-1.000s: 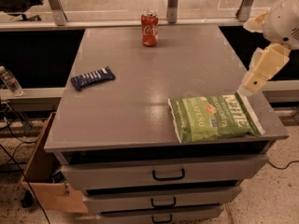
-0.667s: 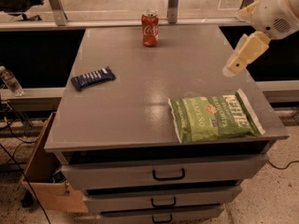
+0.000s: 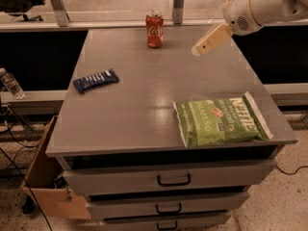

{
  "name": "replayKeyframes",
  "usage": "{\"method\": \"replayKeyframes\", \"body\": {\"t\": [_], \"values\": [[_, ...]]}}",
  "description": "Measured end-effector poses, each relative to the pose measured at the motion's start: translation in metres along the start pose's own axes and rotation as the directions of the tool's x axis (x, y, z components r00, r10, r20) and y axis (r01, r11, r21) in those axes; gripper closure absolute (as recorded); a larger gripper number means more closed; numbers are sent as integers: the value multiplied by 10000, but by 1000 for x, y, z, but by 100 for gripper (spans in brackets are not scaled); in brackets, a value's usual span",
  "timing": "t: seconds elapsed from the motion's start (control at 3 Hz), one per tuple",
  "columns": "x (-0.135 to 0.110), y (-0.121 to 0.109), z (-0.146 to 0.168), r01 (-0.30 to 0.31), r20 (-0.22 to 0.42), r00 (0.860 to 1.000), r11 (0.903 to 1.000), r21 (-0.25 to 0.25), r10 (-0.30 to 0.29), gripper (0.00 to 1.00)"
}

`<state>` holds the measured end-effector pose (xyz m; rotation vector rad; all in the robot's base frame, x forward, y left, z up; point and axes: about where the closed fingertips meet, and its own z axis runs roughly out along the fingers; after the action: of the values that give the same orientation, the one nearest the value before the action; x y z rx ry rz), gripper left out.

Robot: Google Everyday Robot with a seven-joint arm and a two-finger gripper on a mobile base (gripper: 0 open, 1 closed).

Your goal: Move coke can near green jalapeno chip bag

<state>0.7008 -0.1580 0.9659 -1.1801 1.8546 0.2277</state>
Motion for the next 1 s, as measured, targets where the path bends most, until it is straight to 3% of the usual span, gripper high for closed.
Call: {"method": "replayKeyframes", "body": {"t": [0.67, 1.0], "values": [[-2, 4, 16, -184, 189, 9997, 9998, -38, 184, 0], [2, 3, 52, -786, 815, 9936, 9969, 52, 779, 0]]}}
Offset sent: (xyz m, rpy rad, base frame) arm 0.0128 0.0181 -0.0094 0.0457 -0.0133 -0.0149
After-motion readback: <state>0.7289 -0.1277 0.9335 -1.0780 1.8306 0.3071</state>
